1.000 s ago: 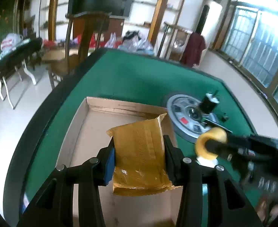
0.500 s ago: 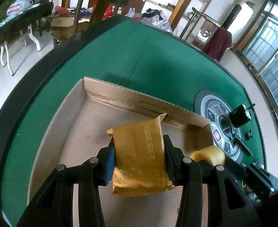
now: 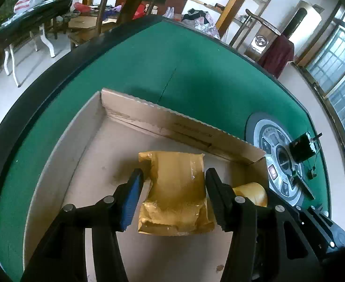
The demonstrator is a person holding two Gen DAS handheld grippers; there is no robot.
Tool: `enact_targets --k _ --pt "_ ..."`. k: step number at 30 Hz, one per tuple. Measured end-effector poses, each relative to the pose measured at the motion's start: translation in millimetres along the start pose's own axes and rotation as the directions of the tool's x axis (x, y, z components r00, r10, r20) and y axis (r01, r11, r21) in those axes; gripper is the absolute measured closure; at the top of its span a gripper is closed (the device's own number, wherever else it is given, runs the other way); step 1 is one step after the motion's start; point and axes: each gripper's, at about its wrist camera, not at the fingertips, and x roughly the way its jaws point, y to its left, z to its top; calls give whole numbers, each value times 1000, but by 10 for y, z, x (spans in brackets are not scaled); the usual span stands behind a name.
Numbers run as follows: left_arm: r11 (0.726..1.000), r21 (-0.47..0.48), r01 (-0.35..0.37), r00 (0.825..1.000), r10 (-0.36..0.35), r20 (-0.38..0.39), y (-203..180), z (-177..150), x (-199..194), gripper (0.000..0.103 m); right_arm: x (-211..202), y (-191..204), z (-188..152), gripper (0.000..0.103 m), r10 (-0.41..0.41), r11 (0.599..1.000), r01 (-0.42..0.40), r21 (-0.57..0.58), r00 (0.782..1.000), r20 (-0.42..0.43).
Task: Organize objects
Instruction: 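Lower the envelope into the cardboard box and open the left tool while the right tool carries the tape, then lower the yellow tape roll into the box and open the right tool, then grasp the black gold-banded tube with the left tool while the right tool returns to the pile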
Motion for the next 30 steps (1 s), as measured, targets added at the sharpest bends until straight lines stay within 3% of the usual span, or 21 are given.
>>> enact_targets --k 11,16,20,24,30 --pt "998 -59 -1 997 5 73 52 -116 -423 54 -482 49 -81 70 -29 999 33 -43 995 92" --pt "998 -44 37 994 -32 108 -114 -275 -692 45 -732 -83 -232 70 -36 998 40 -38 993 114" --pt "997 25 69 992 -71 101 -417 -427 -813 45 -1003 -477 -421 70 -20 999 14 50 991 133" --pt "988 120 101 991 -110 71 -779 -620 -824 45 -1314 -1040 -710 59 -37 985 8 171 986 165" --pt "968 227 108 993 -117 23 -1299 -841 -663 45 -1709 -1962 -1167 57 -173 934 92 346 962 210"
